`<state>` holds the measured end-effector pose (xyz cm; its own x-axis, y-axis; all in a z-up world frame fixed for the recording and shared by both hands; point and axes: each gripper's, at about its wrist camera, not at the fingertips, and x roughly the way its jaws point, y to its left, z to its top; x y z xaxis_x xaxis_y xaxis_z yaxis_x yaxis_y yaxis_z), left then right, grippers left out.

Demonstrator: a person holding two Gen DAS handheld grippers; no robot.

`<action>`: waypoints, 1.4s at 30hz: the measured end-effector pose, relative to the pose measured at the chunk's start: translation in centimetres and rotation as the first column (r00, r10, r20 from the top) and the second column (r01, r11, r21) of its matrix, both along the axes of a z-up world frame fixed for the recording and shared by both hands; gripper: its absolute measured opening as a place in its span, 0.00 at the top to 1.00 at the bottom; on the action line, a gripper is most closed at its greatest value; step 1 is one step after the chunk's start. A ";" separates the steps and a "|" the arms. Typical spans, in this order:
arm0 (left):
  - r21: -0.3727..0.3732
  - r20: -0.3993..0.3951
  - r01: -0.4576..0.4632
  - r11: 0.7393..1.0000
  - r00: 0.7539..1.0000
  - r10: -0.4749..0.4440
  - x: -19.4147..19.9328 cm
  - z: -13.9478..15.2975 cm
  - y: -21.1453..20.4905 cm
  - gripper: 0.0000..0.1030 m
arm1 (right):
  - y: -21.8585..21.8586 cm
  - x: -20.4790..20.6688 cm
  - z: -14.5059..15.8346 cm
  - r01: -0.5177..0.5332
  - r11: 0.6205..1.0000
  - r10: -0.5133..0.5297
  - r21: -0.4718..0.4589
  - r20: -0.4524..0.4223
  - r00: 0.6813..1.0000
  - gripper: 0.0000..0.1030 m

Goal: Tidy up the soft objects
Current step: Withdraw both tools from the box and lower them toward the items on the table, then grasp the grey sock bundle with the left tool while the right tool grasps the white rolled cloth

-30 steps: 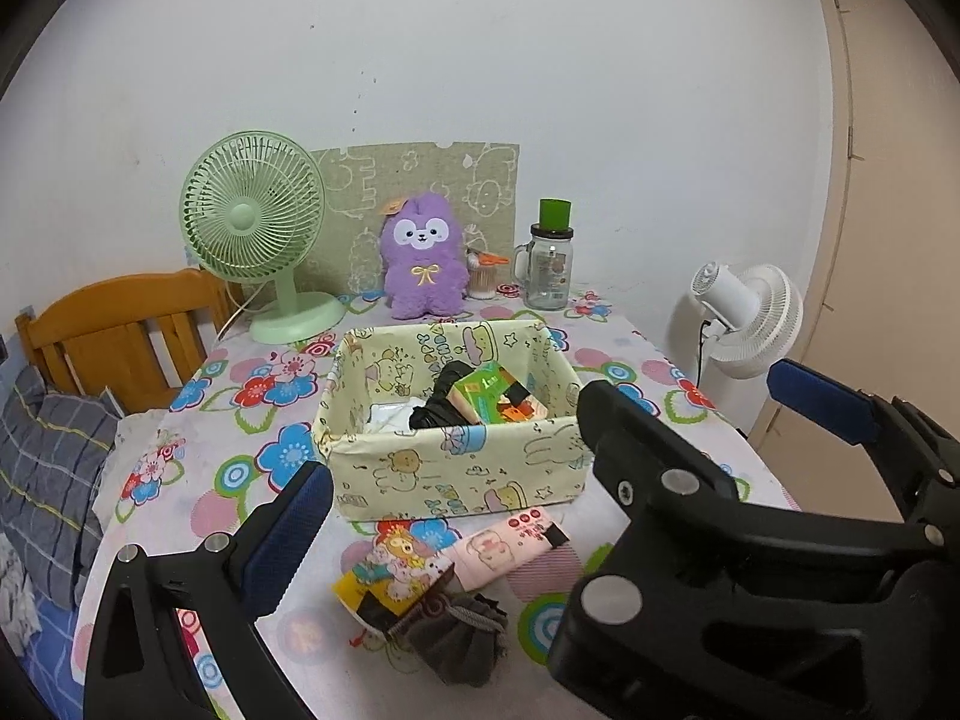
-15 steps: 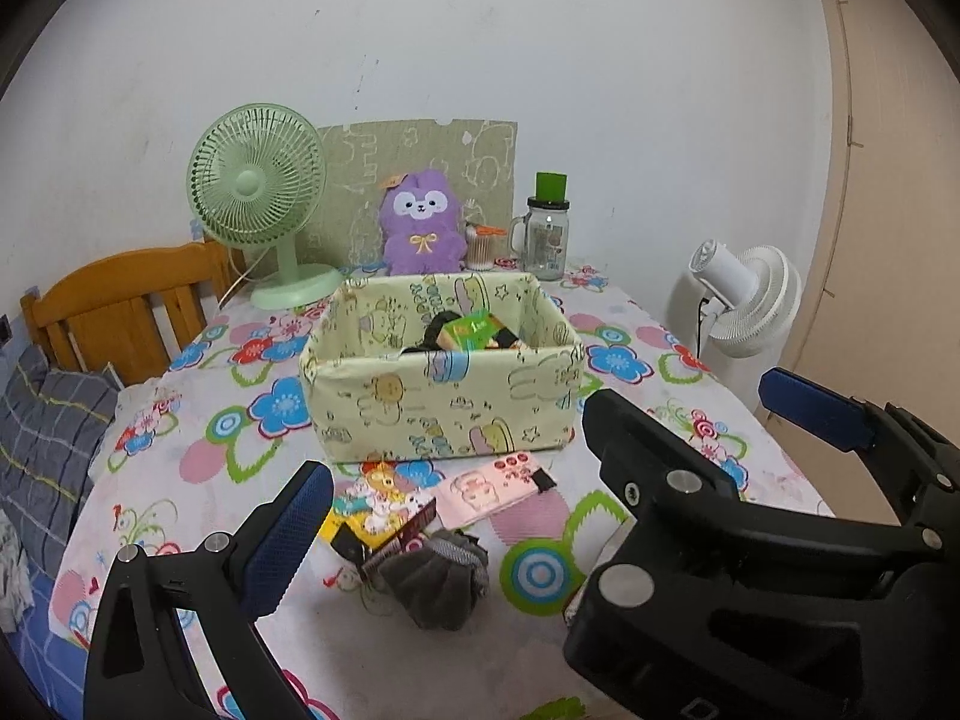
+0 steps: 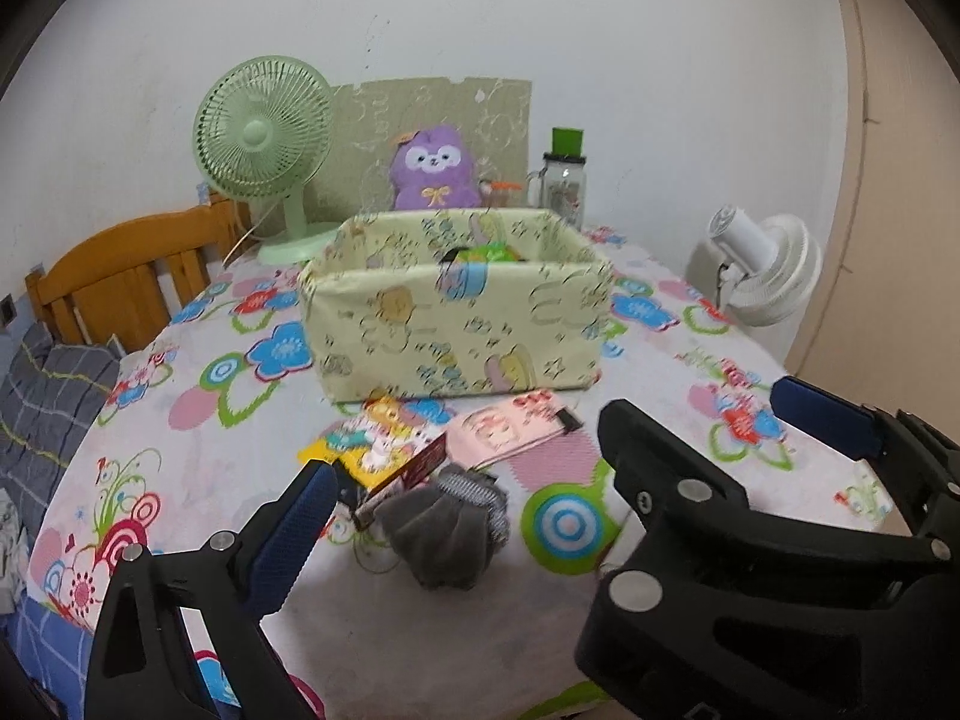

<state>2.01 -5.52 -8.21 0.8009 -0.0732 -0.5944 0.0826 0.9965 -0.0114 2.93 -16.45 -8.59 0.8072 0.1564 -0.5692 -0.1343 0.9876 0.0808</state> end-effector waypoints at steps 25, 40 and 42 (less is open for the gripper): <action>0.015 -0.145 -0.010 1.000 0.989 0.012 3.3 -5.6 0.8 0.35 | 0.3 2.6 -5.4 0.059 0.998 -0.061 -0.016 -0.148 0.987 0.13; 0.032 -0.129 0.027 0.999 0.991 -0.023 3.1 -5.5 0.3 0.44 | 0.0 3.3 -6.2 0.094 0.995 -0.086 0.025 -0.213 0.973 0.33; 0.039 -0.127 0.030 0.999 0.992 -0.025 3.1 -5.6 0.2 0.45 | 0.0 3.3 -6.2 0.084 0.996 -0.075 0.032 -0.220 0.973 0.36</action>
<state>5.08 -5.33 -13.76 0.7170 -0.0684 -0.6937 0.1109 0.9937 0.0167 6.25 -16.41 -14.83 0.6752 0.1235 -0.7272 -0.0302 0.9897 0.1401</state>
